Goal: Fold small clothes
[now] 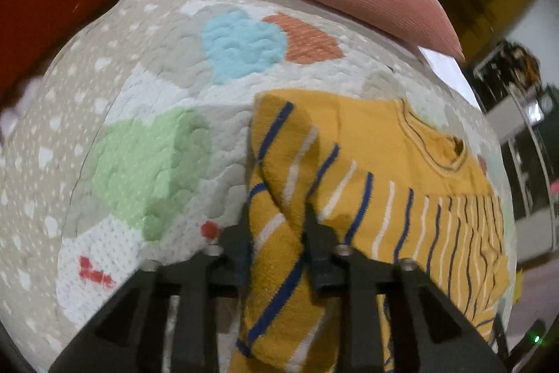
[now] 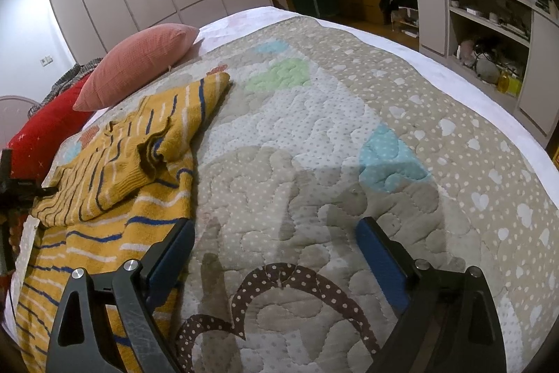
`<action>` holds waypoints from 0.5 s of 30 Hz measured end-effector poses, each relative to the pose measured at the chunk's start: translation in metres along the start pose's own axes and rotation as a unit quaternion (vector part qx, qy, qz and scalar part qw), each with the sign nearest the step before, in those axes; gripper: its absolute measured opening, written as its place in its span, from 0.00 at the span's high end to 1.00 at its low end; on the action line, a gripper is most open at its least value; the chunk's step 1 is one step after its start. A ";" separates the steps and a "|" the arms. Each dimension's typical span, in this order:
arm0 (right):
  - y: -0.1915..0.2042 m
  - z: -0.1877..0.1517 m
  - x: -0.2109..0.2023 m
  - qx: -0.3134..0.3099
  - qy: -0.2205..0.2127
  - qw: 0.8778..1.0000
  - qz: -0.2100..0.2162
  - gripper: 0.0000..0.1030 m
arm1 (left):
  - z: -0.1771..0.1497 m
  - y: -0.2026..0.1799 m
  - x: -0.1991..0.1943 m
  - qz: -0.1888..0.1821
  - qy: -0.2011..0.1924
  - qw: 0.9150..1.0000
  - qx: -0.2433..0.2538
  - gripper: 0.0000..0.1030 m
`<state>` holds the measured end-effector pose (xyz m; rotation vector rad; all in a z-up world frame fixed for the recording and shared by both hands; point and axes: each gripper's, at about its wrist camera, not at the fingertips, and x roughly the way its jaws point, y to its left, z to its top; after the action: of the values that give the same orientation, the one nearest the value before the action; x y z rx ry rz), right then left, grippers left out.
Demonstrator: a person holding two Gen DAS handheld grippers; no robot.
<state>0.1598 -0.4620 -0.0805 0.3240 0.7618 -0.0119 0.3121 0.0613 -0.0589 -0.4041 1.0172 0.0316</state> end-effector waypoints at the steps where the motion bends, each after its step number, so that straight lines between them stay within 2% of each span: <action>1: 0.000 0.000 0.000 0.000 0.000 1.000 0.000 0.07 | -0.002 0.005 -0.002 -0.011 -0.005 1.000 -0.014 0.64; 4: 0.000 0.000 0.000 0.000 0.000 1.000 0.001 0.06 | -0.010 0.011 -0.016 -0.016 -0.012 1.000 -0.023 0.59; 7: -0.001 0.000 0.000 0.001 -0.001 1.000 0.004 0.06 | -0.030 0.003 -0.047 0.007 -0.040 0.999 0.019 0.56; 9: -0.002 -0.001 0.000 0.004 -0.003 1.000 0.009 0.06 | -0.049 -0.003 -0.074 0.021 -0.061 0.997 0.046 0.49; 13: -0.005 -0.001 -0.002 0.011 -0.007 1.000 0.018 0.06 | -0.092 -0.009 -0.120 0.026 -0.100 0.992 0.065 0.34; 15: -0.006 -0.002 -0.002 0.011 -0.007 1.000 0.018 0.06 | -0.116 -0.010 -0.139 0.035 -0.118 0.990 0.069 0.33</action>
<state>0.1563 -0.4671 -0.0815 0.3585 0.7426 0.0122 0.1446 0.0347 0.0067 -0.2321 0.7943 0.0703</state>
